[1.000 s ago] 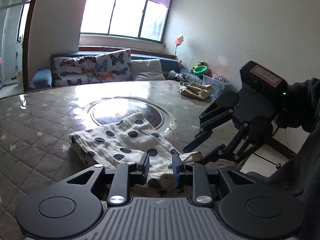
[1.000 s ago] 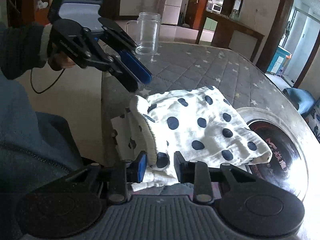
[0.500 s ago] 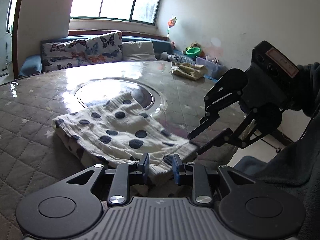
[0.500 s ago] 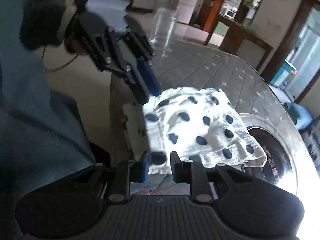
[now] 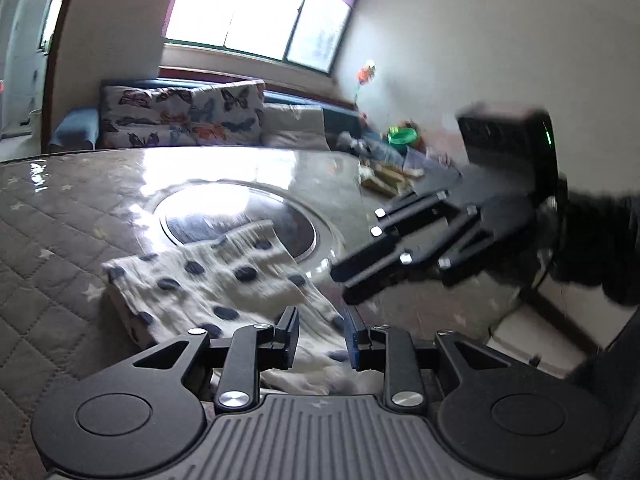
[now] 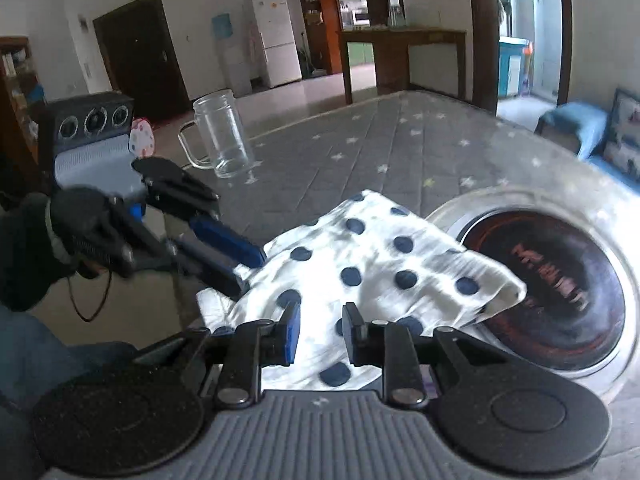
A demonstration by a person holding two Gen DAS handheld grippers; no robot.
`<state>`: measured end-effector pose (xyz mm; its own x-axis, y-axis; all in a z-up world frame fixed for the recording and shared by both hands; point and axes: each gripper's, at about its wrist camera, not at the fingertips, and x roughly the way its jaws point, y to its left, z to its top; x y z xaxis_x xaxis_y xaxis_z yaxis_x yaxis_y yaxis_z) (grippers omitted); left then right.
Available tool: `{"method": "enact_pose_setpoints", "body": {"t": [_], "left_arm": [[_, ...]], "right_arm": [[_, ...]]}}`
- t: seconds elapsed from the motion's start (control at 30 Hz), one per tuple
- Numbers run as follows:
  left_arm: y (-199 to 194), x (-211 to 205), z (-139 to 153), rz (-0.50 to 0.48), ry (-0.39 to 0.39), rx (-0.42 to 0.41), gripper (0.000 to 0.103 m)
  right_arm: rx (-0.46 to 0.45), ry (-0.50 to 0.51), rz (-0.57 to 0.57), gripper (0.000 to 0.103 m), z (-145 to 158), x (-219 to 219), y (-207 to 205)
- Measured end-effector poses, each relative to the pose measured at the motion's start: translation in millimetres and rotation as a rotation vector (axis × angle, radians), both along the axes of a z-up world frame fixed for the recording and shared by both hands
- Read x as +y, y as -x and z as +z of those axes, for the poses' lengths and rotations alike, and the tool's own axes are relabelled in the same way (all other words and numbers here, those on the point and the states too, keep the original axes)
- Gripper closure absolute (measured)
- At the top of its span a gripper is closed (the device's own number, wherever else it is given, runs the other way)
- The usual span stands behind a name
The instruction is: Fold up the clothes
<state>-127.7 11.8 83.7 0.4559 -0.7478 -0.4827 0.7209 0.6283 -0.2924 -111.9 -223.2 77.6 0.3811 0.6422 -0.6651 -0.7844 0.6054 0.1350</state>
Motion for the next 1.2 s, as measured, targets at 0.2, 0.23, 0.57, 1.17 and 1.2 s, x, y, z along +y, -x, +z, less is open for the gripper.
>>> {"method": "enact_pose_setpoints", "body": {"t": [0.2, 0.23, 0.57, 1.17, 1.2], "left_arm": [[2, -1, -2, 0.009, -0.043, 0.020, 0.076], [4, -2, -5, 0.025, -0.065, 0.022, 0.076], [28, 36, -3, 0.206, -0.009, 0.138, 0.061], [26, 29, -23, 0.315, 0.025, 0.362, 0.079], [26, 29, -23, 0.320, 0.027, 0.367, 0.083]], "right_arm": [[-0.051, 0.073, 0.074, 0.081, -11, 20, 17], [-0.046, 0.085, 0.086, 0.081, -16, 25, 20], [-0.176, 0.184, 0.237, 0.054, -16, 47, 62], [-0.344, 0.349, 0.288, 0.056, -41, 73, 86], [-0.350, 0.357, 0.291, 0.056, -43, 74, 87]]}}
